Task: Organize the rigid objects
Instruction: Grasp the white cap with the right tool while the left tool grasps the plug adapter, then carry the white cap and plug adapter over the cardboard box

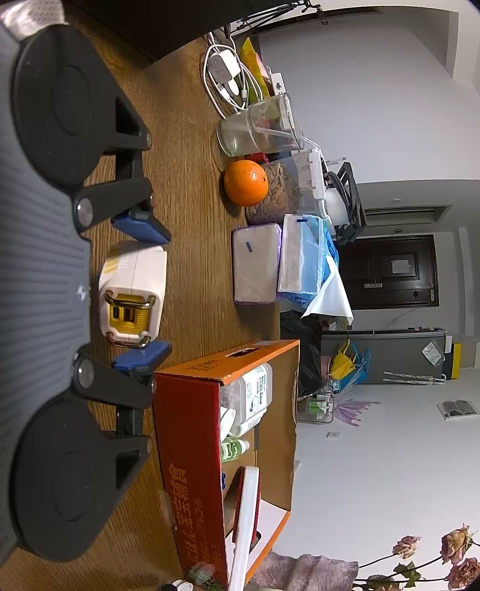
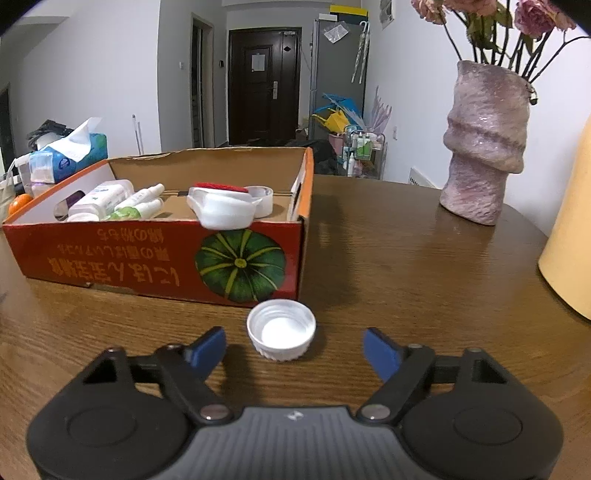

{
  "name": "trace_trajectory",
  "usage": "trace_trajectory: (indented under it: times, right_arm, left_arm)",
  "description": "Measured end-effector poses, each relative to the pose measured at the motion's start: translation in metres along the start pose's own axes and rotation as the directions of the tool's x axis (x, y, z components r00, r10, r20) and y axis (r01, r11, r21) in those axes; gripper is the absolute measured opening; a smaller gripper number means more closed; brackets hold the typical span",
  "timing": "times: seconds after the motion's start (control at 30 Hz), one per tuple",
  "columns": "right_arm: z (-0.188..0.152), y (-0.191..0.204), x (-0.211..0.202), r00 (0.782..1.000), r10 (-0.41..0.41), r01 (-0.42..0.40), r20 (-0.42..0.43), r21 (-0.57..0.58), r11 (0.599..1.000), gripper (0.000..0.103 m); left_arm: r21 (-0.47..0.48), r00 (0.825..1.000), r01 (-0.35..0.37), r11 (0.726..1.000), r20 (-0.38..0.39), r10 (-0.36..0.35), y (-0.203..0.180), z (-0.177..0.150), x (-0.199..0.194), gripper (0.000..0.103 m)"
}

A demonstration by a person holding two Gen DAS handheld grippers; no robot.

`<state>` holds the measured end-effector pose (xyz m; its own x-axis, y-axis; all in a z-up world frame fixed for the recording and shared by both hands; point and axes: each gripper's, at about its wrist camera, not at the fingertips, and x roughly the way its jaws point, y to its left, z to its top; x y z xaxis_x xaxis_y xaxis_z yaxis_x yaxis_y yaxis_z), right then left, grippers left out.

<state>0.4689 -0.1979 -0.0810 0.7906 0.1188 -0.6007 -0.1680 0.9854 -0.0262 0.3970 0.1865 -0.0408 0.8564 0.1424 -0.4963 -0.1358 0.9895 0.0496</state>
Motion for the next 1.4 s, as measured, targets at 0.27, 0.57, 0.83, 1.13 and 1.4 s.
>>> trace_trajectory:
  times: [0.27, 0.57, 0.83, 1.13, 1.4]
  right_arm:
    - [0.005, 0.005, 0.008, 1.0, 0.031, -0.031, 0.001, 0.001, 1.0, 0.039]
    - [0.002, 0.01, -0.001, 0.999, 0.037, -0.036, 0.025, -0.021, 0.999, 0.039]
    - [-0.003, 0.03, -0.017, 0.995, 0.09, -0.086, 0.053, -0.081, 0.993, 0.039]
    - [-0.002, 0.048, -0.03, 0.988, 0.137, -0.129, 0.078, -0.099, 0.987, 0.039]
    - [0.005, 0.064, -0.043, 0.977, 0.176, -0.163, 0.123, -0.11, 0.98, 0.039]
  left_arm:
    - [-0.003, 1.0, 0.001, 1.0, -0.001, -0.001, 0.0, 0.0, 0.0, 0.06]
    - [-0.003, 1.0, 0.002, 1.0, 0.002, -0.002, 0.001, 0.0, 0.0, 0.06]
    - [0.0, 1.0, 0.008, 1.0, 0.02, -0.008, 0.0, 0.003, -0.005, 0.06]
    - [0.008, 0.998, 0.043, 0.999, 0.045, -0.044, -0.014, 0.006, -0.013, 0.06]
    - [0.032, 0.991, 0.115, 0.993, 0.061, -0.117, -0.041, 0.01, -0.019, 0.06]
